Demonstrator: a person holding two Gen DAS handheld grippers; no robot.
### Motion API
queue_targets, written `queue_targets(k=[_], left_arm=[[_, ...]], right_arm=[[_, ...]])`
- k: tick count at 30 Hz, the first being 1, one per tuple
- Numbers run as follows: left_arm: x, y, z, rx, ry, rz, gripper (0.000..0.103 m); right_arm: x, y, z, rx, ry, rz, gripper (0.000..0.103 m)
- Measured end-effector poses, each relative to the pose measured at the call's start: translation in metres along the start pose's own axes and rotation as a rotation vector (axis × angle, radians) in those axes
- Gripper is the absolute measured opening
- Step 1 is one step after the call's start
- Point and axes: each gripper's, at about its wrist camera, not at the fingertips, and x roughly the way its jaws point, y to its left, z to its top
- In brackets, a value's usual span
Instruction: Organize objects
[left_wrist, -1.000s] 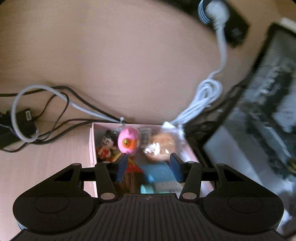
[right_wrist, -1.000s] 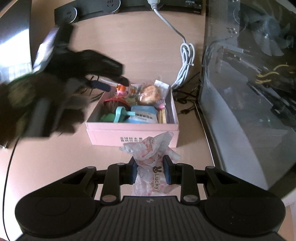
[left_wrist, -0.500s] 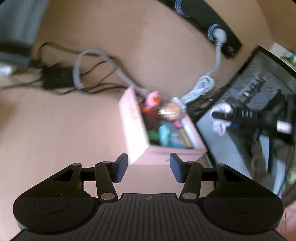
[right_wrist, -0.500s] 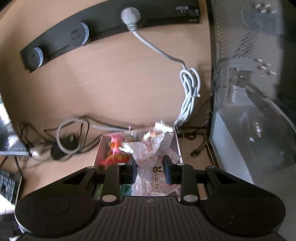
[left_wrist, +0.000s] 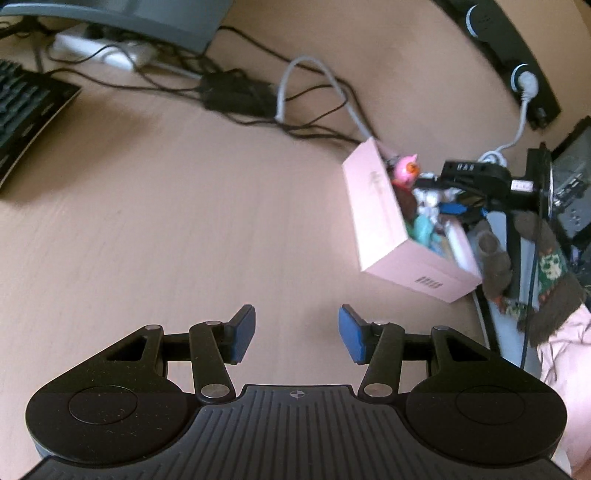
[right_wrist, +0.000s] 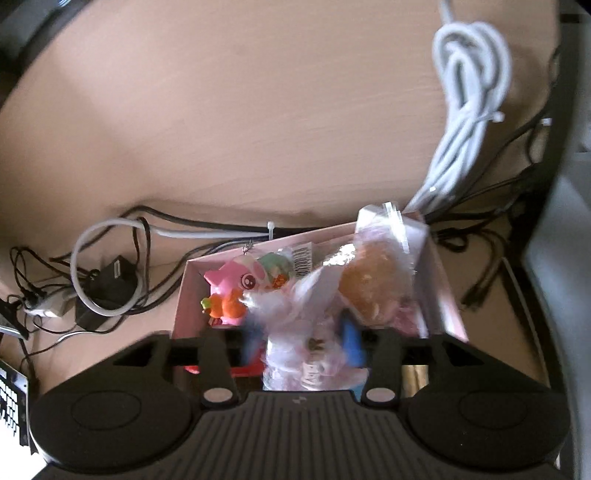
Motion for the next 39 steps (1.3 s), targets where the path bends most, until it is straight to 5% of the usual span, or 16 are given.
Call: queue_targets(k=[7, 13, 16, 20, 24, 39], left_arm=[[0.008, -0.021, 0.017, 0.053, 0.01, -0.028, 0.054], [0.042, -0.09, 0.059, 0.19, -0.021, -0.08, 0.054], [0.077, -0.12, 0.075, 0.233, 0.006, -0.029, 0.054], [0.123, -0.139, 0.077, 0.332, 0.049, 0.162, 0.054], [0.135, -0.139, 0.071, 0.416, 0.025, 0.282, 0.08], [0.124, -0.074, 0.108, 0.323, -0.056, 0.31, 0.1]], right_arm=[[-0.075, -0.002, -0.018, -0.042, -0.169, -0.019, 0.079], [-0.135, 0.002, -0.092, -0.279, -0.277, -0.16, 0.08], [-0.132, -0.002, -0.123, -0.326, -0.239, -0.205, 0.08], [-0.121, -0.013, -0.15, -0.345, -0.19, -0.25, 0.079], [-0.1, -0.02, -0.151, -0.356, -0.182, -0.319, 0.068], [-0.054, 0.013, -0.129, -0.417, -0.157, -0.257, 0.066]])
